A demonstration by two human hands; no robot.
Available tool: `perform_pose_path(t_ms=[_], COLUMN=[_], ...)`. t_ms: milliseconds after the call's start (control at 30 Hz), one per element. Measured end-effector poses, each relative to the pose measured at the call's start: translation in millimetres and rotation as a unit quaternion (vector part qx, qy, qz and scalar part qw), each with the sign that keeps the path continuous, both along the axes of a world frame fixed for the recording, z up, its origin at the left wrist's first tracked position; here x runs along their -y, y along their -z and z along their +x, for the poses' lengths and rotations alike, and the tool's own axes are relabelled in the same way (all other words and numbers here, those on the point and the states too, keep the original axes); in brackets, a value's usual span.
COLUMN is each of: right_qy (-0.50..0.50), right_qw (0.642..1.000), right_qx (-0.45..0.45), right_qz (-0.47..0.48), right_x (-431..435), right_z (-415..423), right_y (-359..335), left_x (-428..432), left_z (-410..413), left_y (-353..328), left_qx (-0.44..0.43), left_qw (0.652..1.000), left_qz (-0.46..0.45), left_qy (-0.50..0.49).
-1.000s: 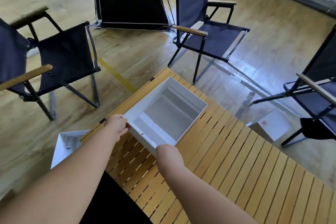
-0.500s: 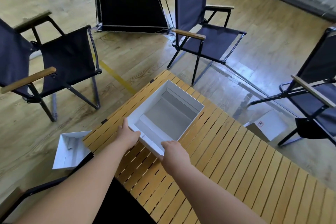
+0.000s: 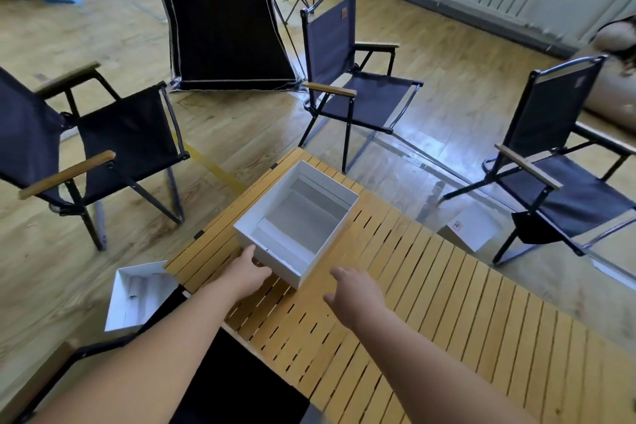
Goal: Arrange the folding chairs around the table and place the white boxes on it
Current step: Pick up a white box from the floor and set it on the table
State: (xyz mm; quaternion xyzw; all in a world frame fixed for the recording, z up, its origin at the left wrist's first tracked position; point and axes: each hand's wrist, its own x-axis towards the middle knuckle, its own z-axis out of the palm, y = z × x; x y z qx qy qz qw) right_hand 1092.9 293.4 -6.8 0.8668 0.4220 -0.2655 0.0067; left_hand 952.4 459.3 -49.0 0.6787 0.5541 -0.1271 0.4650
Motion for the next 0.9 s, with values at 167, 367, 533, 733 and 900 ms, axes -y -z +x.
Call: perform_pose_path(t_ms=[167,367,533,733,900], right_qy=[0.019,0.082,0.162,0.285,0.347], right_qw=[1.0,0.995,0.983,0.957,0.938], right_qx=[0.011,0.054,0.077,0.048,0.006], right_qz=[0.002,0.029,0.033,-0.018,-0.023], right_x=[70.8,200.2,318.9,436.8,488.8], right_z=[-26.5,-83.0,-153.0,-236.2,-315.9], right_y=[-46.0,-102.6,-134.0,-138.0,-120.4], left_x=[47.6,139.6,242.5,356.6,429.1], left_z=[-50.0,-120.6,-159.3,-202.5,-255.2], left_y=[-38.4,-87.8,-127.1,-156.0,-159.3], left_qx=[-0.049,-0.037,0.013,0.053,0.058], left_qw=[0.995,0.99,0.985,0.971,0.958], left_qz=[-0.027,-0.01,-0.019,-0.069,-0.066], left_qy=[0.081,0.138,0.171,0.222,0.273])
